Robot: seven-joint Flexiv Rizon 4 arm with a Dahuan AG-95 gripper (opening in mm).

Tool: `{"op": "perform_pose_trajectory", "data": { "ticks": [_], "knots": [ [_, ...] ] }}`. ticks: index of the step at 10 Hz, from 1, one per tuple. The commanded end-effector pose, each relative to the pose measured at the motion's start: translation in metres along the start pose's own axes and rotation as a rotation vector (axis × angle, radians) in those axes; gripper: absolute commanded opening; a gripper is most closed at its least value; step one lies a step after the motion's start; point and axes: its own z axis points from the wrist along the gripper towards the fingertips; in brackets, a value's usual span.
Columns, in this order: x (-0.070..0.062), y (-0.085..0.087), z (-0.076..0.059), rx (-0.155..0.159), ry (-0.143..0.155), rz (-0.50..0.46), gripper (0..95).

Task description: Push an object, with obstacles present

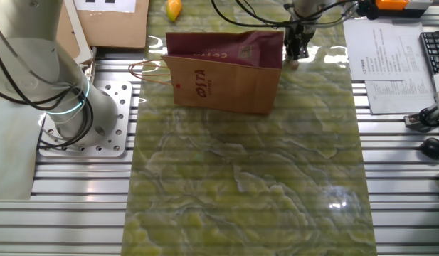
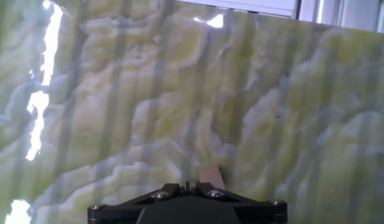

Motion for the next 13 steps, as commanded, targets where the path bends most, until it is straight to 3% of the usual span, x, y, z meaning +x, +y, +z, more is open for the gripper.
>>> {"op": "perform_pose_trajectory", "data": {
  "ticks": [1, 9, 11, 13],
  "knots": [
    [0.0011, -0.0045, 0.0003, 0.001, -0.005, 0.001, 0.0],
    [0.0010, -0.0046, 0.0016, -0.005, -0.020, -0.002, 0.0],
    [0.0010, -0.0046, 0.0016, -0.003, -0.014, 0.027, 0.0],
    [0.0010, -0.0046, 0.0016, -0.005, 0.014, 0.063, 0.0]
  ]
}}
